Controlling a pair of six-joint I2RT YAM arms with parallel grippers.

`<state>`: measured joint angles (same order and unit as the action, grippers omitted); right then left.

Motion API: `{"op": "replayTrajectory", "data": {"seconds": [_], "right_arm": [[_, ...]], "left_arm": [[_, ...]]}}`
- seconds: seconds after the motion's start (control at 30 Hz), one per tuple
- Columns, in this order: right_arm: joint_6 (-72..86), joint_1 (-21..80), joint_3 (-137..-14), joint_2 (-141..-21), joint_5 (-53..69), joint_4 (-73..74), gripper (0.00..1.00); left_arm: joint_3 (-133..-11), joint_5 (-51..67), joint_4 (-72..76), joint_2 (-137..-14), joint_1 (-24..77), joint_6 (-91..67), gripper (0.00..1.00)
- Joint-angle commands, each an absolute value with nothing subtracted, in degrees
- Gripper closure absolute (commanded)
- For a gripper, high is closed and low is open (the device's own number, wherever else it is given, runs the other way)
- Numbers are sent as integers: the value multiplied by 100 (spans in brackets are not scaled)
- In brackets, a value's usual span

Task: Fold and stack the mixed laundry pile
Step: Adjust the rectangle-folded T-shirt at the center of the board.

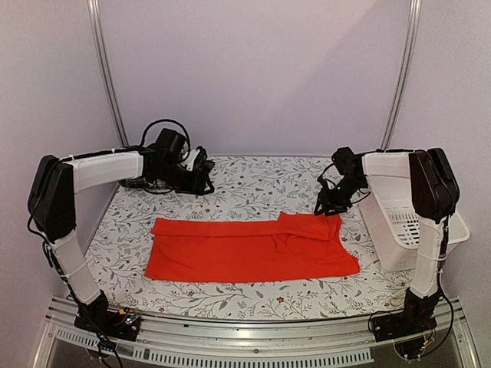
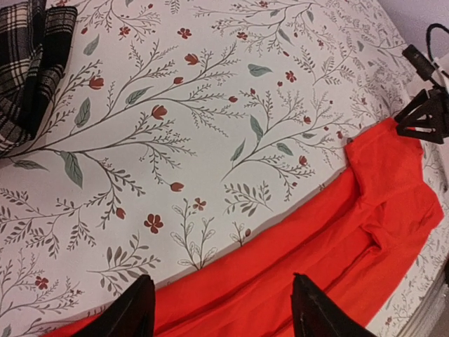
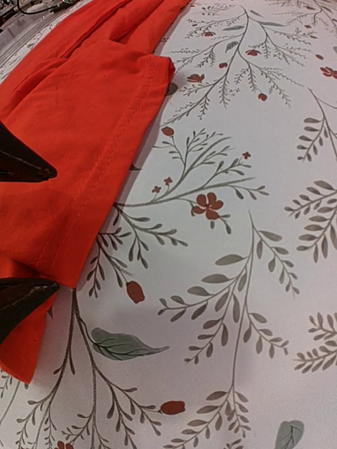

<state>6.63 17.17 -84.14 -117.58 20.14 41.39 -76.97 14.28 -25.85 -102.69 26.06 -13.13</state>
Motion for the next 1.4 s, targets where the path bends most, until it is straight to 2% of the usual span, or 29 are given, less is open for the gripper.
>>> {"op": "replayTrajectory", "data": {"seconds": [0.0, 0.1, 0.2, 0.33, 0.47, 0.5, 0.53, 0.83, 1.2, 1.23, 1.3, 1.37], "right_arm": [[616, 1701, -8552, -11936, 1815, 4168, 53], [561, 1704, -8598, -12013, 1886, 4204, 54], [491, 1701, -8612, -12056, 2131, 4239, 61], [439, 1704, -8622, -11999, 2561, 4212, 77], [422, 1709, -8616, -11657, 2822, 4204, 87], [392, 1736, -8541, -11406, 3034, 4227, 99], [364, 1744, -8476, -11328, 3092, 4212, 100], [398, 2329, -7010, -10393, 4017, 3877, 100], [472, 2818, -5363, -9315, 4184, 3821, 99], [463, 2821, -5287, -9277, 4155, 3831, 93], [489, 2817, -5223, -9219, 4094, 3904, 72], [440, 2821, -5248, -9219, 4049, 3993, 65]], "left_arm": [[-7915, 1348, -2569, -10300, 2709, -1374, 35], [-7940, 1283, -2588, -10326, 2708, -1369, 34], [-8001, 1225, -2633, -10361, 2715, -1345, 35], [-8076, 1183, -2706, -10409, 2707, -1315, 36], [-8037, 1178, -2720, -10381, 2723, -1326, 37], [-7996, 1167, -2716, -10348, 2716, -1334, 37], [-7977, 1149, -2716, -10334, 2719, -1330, 37], [-7747, 1123, -2724, -10167, 2719, -1295, 38], [-7393, 1123, -2681, -9933, 2719, -1313, 39], [-7363, 1109, -2681, -9925, 2716, -1311, 39], [-7325, 1080, -2692, -9909, 2723, -1314, 39], [-7293, 1061, -2694, -9876, 2717, -1316, 39]]}}
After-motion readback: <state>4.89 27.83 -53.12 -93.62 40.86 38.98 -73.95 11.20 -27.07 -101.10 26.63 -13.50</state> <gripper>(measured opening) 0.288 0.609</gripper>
